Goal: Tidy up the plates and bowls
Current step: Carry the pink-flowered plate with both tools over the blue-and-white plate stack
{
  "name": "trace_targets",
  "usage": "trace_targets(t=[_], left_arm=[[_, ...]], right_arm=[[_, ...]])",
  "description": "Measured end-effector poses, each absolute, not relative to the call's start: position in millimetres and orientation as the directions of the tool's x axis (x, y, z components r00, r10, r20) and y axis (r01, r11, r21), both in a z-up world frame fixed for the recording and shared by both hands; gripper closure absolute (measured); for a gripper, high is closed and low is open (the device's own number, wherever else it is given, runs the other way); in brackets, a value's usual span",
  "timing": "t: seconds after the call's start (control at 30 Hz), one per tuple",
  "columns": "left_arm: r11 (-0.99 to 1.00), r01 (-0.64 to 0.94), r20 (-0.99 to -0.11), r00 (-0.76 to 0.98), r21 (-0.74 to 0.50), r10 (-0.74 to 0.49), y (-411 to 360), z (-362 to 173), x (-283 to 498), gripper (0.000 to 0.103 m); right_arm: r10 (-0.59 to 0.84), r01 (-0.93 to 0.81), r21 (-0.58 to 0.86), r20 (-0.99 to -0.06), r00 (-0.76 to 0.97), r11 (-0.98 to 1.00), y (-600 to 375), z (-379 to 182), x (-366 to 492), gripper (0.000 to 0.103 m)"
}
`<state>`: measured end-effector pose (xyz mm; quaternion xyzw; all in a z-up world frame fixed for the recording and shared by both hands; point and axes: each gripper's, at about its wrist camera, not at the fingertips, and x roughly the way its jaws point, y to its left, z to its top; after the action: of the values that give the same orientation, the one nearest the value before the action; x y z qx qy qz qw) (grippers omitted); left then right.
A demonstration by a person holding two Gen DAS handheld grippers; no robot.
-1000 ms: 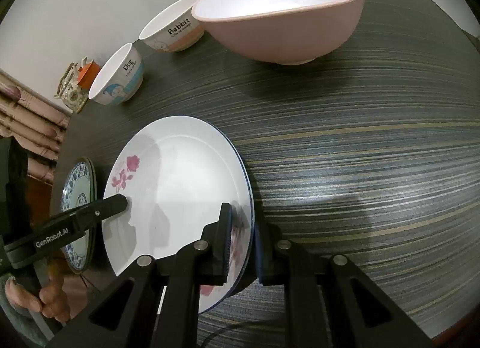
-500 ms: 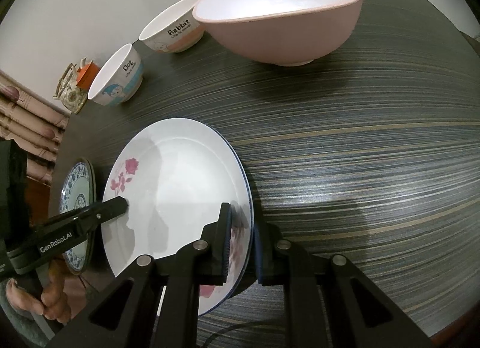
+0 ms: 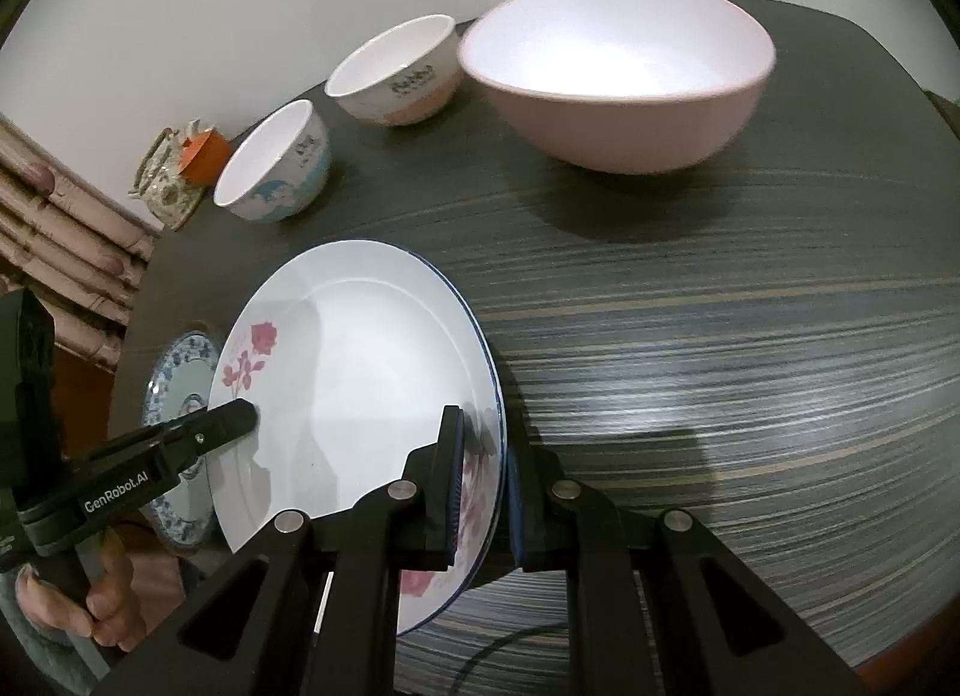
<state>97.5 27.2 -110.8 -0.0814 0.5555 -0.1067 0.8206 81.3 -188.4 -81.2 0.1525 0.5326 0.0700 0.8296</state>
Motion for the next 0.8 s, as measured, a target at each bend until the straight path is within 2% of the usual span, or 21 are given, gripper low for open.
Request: trace_targets(t=[0.37, 0.8], left_arm=[[0.969, -0.008, -0.885, 0.408, -0.248, -0.223, 84, -96, 81, 0.088], [0.962, -0.11, -0.892, 0.413, -0.248, -0.182, 145, -105, 70, 0.088]], right_arm=[[0.313, -0.041, 0.329, -0.844, 0.436, 0.944, -140, -60, 87, 0.09], [0.35, -0.133, 0.324, -0.851, 0.393, 0.937, -73, -64, 101, 0.09]])
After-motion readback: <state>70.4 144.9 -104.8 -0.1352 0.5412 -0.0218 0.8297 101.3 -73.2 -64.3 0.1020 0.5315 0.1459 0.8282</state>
